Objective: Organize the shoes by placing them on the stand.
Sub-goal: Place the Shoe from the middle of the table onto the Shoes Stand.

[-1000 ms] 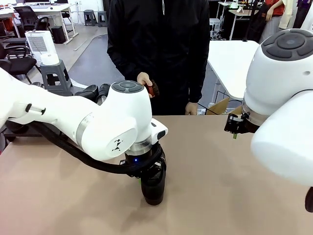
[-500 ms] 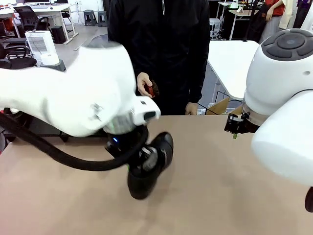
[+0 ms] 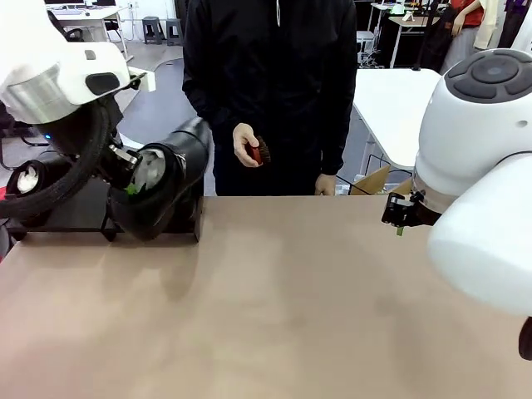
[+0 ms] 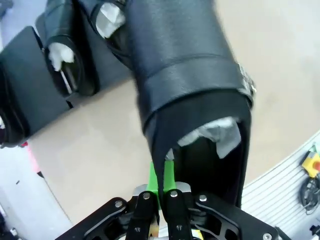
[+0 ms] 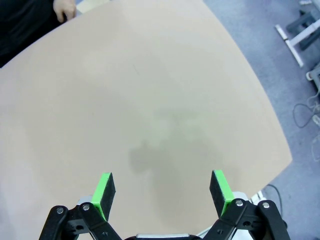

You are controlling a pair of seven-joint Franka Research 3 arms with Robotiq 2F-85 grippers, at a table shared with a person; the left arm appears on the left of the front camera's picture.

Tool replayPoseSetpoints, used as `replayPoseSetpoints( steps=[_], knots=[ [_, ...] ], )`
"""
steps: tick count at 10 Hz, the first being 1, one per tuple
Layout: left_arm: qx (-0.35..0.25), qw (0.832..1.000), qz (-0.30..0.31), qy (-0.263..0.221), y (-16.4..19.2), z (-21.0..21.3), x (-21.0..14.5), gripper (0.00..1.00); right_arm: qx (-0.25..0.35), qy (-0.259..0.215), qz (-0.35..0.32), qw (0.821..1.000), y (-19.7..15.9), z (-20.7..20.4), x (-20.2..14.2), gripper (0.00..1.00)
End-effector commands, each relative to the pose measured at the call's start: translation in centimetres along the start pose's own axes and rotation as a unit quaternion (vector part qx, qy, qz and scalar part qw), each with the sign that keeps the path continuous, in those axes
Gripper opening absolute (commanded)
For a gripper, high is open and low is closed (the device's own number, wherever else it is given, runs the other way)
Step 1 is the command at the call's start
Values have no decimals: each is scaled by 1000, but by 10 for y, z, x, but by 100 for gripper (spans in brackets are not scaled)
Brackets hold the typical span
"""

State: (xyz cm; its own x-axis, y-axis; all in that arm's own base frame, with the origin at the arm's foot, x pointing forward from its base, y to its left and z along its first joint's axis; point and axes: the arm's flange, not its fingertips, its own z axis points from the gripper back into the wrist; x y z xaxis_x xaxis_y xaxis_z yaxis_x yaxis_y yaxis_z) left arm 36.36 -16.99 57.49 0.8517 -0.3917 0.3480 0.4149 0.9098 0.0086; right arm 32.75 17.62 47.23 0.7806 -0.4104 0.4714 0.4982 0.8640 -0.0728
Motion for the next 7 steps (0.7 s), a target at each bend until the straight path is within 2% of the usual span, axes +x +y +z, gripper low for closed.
replayPoseSetpoints(
  steps=[1, 2, 3, 4, 5, 7],
  knots=[
    [-24, 999, -24, 25, -39, -13, -3, 0, 3, -2, 4, 1000, -1, 1, 4, 100],
    [-24, 999, -24, 25, -39, -13, -3, 0, 3, -2, 4, 1000, -1, 1, 4, 100],
    [-5, 1000, -10, 11, -14, -8, -2, 0, 3, -2, 4, 1000, -1, 1, 4, 100],
    [24, 998, -45, -46, 7, 0, -4, 0, 3, -2, 4, 1000, -1, 1, 4, 100],
    [57, 994, -38, -82, 43, 9, 0, 0, 3, -2, 4, 1000, -1, 1, 4, 100],
    [68, 987, -43, -137, 115, 19, 3, 0, 3, -2, 4, 1000, -1, 1, 4, 100]
  ],
)
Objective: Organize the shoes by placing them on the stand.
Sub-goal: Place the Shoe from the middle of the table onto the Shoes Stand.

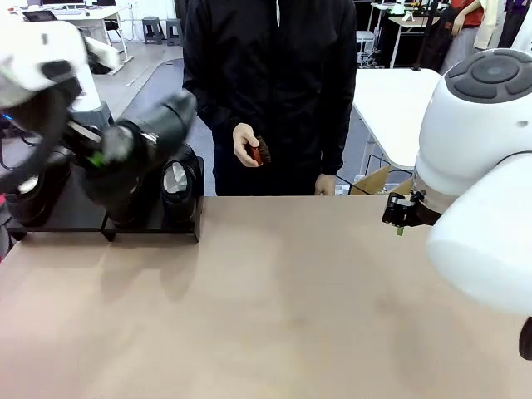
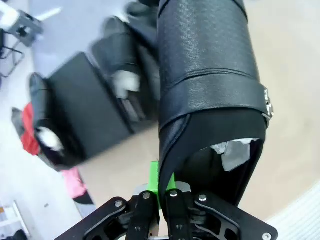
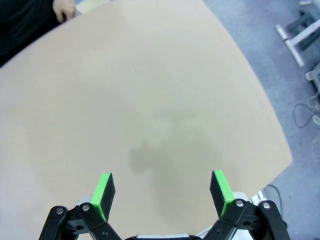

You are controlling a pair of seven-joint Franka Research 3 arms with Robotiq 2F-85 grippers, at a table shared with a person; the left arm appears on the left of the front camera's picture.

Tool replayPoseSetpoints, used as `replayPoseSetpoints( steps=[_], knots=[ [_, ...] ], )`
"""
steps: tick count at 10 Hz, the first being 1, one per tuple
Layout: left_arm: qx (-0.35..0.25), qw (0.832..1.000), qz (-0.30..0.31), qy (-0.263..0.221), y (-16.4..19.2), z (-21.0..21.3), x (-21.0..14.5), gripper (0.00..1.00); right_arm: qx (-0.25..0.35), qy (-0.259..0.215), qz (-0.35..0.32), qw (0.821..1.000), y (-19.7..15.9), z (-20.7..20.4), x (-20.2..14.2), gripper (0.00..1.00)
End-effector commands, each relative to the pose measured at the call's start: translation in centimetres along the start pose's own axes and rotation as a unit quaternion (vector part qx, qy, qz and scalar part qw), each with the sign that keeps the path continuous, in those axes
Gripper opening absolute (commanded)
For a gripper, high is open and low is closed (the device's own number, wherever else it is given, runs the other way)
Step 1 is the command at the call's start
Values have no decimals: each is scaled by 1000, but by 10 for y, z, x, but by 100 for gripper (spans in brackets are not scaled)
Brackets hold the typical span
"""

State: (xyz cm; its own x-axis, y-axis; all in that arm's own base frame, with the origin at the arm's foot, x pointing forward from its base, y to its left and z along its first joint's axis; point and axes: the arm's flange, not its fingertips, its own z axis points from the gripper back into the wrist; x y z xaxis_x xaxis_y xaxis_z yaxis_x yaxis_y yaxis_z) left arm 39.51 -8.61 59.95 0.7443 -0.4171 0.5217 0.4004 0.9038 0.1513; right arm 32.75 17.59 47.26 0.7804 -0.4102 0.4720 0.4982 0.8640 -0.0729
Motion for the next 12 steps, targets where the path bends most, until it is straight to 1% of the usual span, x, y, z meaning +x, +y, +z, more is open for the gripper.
replayPoseSetpoints(
  steps=[1, 2, 3, 4, 5, 6, 7, 9, 10, 11, 12],
  knots=[
    [7, 999, 3, -50, 56, -11, -3, 0, 3, -1, 4, 1000, -1, 0, 4, 100],
    [0, 998, -4, -56, 78, -16, -3, 0, 3, -1, 4, 1000, -1, 0, 4, 100],
    [49, 998, 8, -34, 102, -28, -5, 0, 3, -1, 4, 1000, -1, 0, 4, 100],
    [24, 999, 40, -26, 120, -44, -7, 0, 3, -1, 4, 1000, -1, 0, 4, 100],
    [16, 998, 56, -31, 133, -61, -10, 0, 3, -1, 4, 1000, -1, 0, 4, 100],
    [28, 997, 72, -28, 143, -78, -14, 0, 3, -1, 4, 1000, -1, 0, 4, 100],
    [25, 995, 87, -34, 145, -91, -19, 0, 3, -1, 4, 1000, -1, 0, 4, 100],
    [32, 988, 143, -39, 149, -112, -28, 0, 3, -1, 4, 1000, -1, 0, 4, 100],
    [30, 984, 172, -37, 136, -102, -32, 0, 3, -1, 4, 1000, -1, 0, 4, 100],
    [24, 993, 111, -17, 148, -115, -29, 0, 3, -1, 4, 1000, -1, 0, 4, 100],
    [24, 993, 111, -17, 148, -115, -29, 0, 3, -1, 4, 1000, -1, 0, 4, 100]
  ],
)
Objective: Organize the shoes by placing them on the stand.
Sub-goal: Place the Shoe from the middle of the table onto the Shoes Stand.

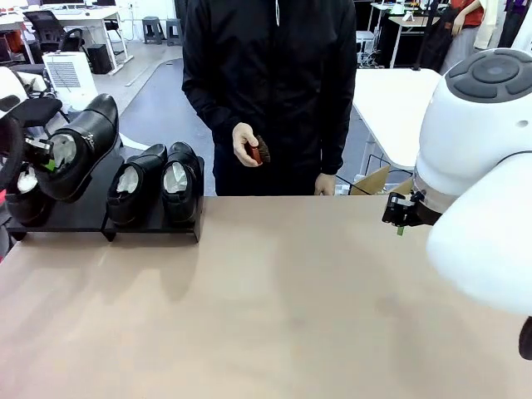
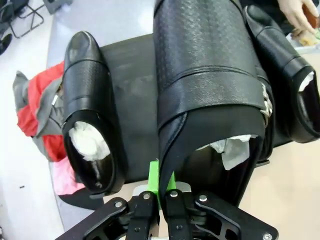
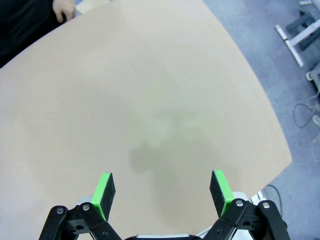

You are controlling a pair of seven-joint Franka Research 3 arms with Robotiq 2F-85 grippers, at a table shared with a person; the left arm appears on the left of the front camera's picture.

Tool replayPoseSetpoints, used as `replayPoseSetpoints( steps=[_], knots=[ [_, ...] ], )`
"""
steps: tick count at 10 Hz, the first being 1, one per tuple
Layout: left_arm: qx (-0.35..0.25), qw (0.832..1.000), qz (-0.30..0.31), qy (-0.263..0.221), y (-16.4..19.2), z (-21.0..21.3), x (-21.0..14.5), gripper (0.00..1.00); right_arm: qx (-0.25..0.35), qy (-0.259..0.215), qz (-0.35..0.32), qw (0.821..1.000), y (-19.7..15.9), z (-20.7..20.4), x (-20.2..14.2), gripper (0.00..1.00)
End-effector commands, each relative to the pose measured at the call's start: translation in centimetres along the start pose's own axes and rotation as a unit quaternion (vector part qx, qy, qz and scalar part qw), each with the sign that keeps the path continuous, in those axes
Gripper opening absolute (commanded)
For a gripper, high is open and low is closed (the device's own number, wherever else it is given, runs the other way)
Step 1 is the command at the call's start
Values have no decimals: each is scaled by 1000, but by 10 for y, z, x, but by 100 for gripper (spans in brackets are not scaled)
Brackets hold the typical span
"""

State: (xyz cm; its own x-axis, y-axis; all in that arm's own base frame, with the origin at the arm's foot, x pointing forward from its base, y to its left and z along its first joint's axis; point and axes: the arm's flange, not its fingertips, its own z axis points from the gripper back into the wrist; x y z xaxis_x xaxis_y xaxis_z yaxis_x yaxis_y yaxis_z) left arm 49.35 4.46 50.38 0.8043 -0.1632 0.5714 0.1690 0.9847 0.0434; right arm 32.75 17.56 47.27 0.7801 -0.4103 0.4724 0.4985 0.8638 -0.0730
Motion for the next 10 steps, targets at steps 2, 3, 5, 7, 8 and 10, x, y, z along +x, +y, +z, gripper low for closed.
replayPoseSetpoints(
  steps=[2, 3, 5, 7, 8, 10],
  knots=[
    [-18, 1000, 17, 19, -6, -10, 2, 0, 3, -1, 4, 1000, -1, 0, 4, 100],
    [-31, 998, 51, 27, -5, -24, 2, 0, 3, -1, 4, 1000, -1, 0, 4, 100],
    [-29, 995, 92, 29, 2, -40, 1, 0, 3, -1, 4, 1000, -1, 0, 4, 100],
    [4, 995, 99, 26, 8, -51, -1, 0, 3, -1, 4, 1000, -1, 0, 4, 100],
    [5, 994, 108, 24, 14, -51, -2, 0, 3, -1, 4, 1000, -1, 0, 4, 100],
    [13, 992, 121, 22, 21, -61, -2, 0, 3, -1, 4, 1000, -1, 0, 4, 100]
  ],
)
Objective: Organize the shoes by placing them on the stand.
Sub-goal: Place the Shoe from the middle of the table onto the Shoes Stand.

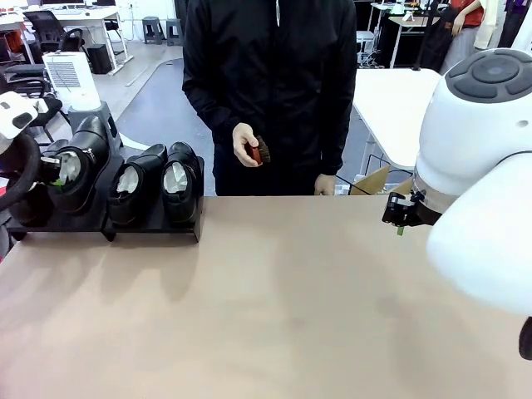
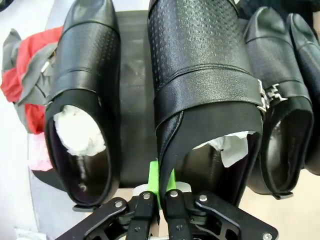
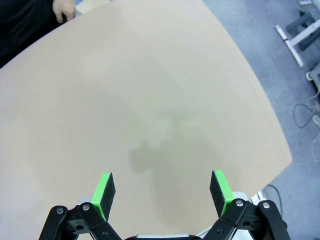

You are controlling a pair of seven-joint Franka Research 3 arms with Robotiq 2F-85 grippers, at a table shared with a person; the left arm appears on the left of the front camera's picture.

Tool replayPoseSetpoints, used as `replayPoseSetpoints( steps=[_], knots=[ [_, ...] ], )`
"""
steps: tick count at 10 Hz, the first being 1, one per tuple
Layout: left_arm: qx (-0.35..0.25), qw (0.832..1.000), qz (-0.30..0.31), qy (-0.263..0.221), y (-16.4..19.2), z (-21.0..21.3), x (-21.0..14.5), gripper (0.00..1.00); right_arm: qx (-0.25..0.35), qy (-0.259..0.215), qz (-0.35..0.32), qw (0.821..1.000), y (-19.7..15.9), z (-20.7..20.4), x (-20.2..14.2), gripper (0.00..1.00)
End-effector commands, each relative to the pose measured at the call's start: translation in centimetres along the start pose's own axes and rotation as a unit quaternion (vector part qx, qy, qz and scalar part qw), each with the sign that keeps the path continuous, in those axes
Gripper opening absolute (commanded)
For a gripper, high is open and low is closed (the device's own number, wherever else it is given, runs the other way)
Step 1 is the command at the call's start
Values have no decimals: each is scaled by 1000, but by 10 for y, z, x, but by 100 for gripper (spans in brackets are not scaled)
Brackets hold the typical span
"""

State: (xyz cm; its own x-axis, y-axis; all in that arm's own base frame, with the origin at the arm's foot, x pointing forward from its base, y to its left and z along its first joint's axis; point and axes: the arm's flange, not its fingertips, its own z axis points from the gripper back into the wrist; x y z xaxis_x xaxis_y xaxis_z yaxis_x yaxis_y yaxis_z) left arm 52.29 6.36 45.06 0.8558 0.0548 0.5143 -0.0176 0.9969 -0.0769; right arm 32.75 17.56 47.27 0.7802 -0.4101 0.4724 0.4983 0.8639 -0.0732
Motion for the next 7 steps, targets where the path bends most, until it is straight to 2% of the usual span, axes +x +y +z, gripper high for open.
replayPoseSetpoints(
  steps=[1, 7],
  knots=[
    [9, 1000, 13, -11, -2, -9, 7, 0, 3, -1, 4, 1000, -1, 0, 4, 100],
    [15, 999, 29, 7, 4, -32, 9, 0, 3, -1, 4, 1000, -1, 0, 4, 100]
  ],
)
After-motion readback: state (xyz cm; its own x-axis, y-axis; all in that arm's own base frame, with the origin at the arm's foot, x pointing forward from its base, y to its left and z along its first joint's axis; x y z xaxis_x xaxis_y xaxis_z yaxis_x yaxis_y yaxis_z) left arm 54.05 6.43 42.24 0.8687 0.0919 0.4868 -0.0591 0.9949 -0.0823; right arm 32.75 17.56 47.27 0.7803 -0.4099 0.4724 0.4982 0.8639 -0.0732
